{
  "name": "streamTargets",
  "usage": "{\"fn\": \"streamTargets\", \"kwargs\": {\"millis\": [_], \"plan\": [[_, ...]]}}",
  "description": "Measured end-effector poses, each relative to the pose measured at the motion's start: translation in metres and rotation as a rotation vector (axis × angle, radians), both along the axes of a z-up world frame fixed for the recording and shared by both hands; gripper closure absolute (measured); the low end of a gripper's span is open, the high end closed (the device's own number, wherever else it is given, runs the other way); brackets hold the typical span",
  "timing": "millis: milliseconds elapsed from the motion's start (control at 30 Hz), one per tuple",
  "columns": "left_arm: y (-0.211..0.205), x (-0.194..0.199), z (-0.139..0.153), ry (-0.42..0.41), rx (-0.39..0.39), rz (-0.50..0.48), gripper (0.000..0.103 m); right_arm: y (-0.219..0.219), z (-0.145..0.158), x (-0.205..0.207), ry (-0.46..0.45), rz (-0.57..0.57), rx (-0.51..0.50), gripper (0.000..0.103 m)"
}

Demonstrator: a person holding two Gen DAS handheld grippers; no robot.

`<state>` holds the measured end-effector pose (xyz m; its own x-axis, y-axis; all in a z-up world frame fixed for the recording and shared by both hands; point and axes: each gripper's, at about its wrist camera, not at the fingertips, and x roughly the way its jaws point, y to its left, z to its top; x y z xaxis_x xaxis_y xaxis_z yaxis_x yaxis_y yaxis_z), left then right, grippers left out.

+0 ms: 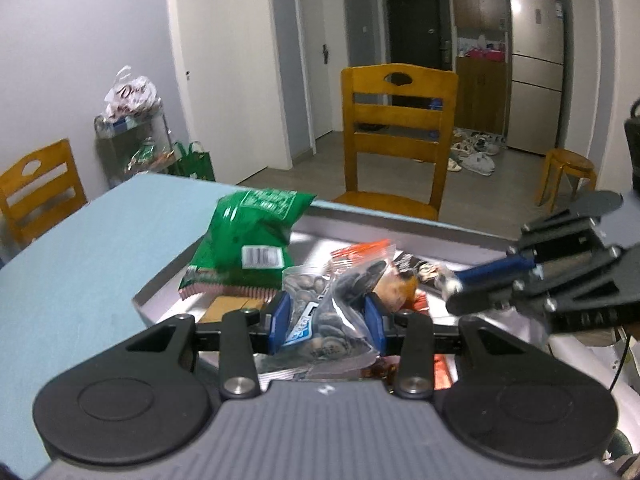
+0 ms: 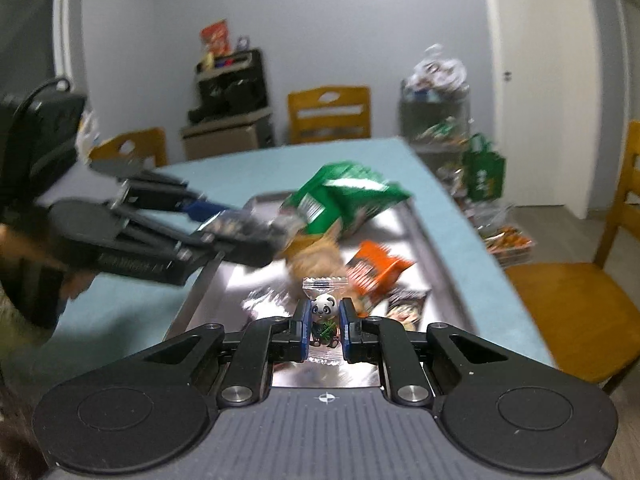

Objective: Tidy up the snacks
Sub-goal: 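Carry the seed bag and panda packet over the grey box, then open both tools to drop the snacks into the grey box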

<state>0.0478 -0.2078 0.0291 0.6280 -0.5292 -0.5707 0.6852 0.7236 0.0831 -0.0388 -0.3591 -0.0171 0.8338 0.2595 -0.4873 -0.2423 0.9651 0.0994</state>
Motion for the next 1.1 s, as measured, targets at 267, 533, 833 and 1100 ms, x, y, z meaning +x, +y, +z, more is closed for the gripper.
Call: {"fn": "streamTargets", "kwargs": {"millis": [267,533,833,1100], "plan": [[-0.007,0.015,-0.011,-0.018,0.017,0.008,0.065,0.005,-0.012,0.021,0.027,-0.037,0.011,0.086],[-0.014,0.024,-0.016,-0.036,0.012,0.014,0.065,-0.004,-0.015,0.039,0.018,-0.088,0.026,0.086],[-0.012,0.021,-0.017,-0.017,-0.005,-0.002,0.065,-0.006,-0.017,0.041,0.02,-0.127,0.009,0.085],[-0.009,0.015,-0.014,0.001,-0.023,-0.03,0.063,0.001,-0.011,0.037,0.019,-0.112,-0.008,0.083]]}}
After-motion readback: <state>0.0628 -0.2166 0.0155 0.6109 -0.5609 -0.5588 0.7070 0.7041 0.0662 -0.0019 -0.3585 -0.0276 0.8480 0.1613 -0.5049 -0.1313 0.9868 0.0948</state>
